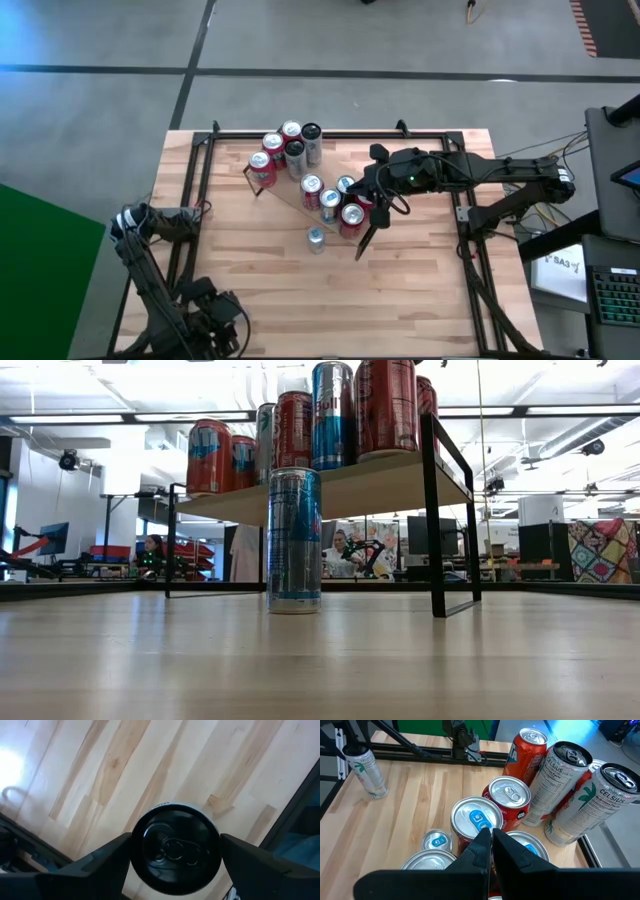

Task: Place canned beverage on shelf
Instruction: Put the white/pink soda can on the shelf, align with the other white/pink soda cans

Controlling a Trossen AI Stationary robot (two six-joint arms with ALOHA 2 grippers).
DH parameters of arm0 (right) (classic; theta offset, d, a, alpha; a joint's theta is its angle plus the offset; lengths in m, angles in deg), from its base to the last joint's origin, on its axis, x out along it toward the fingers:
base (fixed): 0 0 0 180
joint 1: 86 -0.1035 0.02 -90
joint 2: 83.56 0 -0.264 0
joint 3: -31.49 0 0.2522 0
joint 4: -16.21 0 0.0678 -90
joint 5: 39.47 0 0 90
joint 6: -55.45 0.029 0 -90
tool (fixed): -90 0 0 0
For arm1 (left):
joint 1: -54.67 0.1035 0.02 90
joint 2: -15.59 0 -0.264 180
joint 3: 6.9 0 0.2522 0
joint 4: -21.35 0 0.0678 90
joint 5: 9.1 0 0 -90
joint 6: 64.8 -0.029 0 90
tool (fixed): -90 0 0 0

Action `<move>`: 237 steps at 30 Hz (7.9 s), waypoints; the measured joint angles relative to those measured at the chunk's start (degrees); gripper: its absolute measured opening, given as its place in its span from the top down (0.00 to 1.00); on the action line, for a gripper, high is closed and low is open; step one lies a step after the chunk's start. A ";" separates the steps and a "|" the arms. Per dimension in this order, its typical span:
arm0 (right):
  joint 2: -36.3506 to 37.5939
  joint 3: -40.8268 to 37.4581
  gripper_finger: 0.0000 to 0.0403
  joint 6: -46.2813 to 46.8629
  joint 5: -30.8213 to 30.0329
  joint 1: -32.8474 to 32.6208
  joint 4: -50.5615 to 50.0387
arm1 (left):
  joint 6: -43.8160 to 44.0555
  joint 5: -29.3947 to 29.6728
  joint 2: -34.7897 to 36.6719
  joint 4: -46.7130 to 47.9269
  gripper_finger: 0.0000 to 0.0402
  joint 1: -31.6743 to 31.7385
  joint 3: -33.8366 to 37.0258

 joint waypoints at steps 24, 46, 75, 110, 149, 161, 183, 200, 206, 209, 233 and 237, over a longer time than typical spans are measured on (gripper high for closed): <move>0.00 0.00 0.98 0.47 0.00 0.01 0.00 | 0.06 1.48 0.40 -2.49 0.39 0.00 2.65; 0.00 -0.35 0.98 0.37 -0.02 0.01 0.01 | -1.71 4.35 0.84 1.07 0.39 0.04 0.01; 0.00 -0.85 0.98 -4.66 -0.09 0.02 -5.19 | -57.85 21.20 18.85 5.26 0.39 27.30 -12.94; 0.17 -0.03 0.98 -2.48 -0.10 0.02 -7.65 | -121.53 -8.91 16.17 -2.26 0.39 67.29 -13.28; 0.17 0.04 0.98 -2.51 -0.11 0.02 -7.69 | -121.50 -7.77 15.15 -5.17 0.31 68.76 -13.30; 0.15 0.04 0.98 -2.48 -0.11 0.02 -7.69 | -117.72 -7.11 15.15 -5.85 0.31 68.78 -13.30; 0.15 0.04 0.98 -2.45 -0.11 0.02 -7.67 | -115.50 -7.29 15.15 -6.48 0.24 68.78 -13.30; 0.15 0.03 0.98 -2.03 -0.13 0.04 -7.39 | -113.01 -5.64 17.67 -3.55 0.15 68.64 -20.59; 0.03 0.02 0.98 -3.08 -0.13 0.04 -6.21 | -97.24 -9.34 19.05 -7.72 0.16 66.25 -26.12; 0.00 0.02 0.98 -3.59 -0.13 0.04 -4.97 | -94.65 -9.22 21.78 -12.56 0.16 61.06 -23.01; 0.02 0.02 0.98 -4.19 -0.15 0.04 8.21 | -86.47 23.23 43.66 -59.10 0.16 28.48 30.71; -0.18 0.02 0.98 -4.12 -0.15 0.03 11.97 | -84.30 26.19 45.24 -63.00 0.16 28.29 36.36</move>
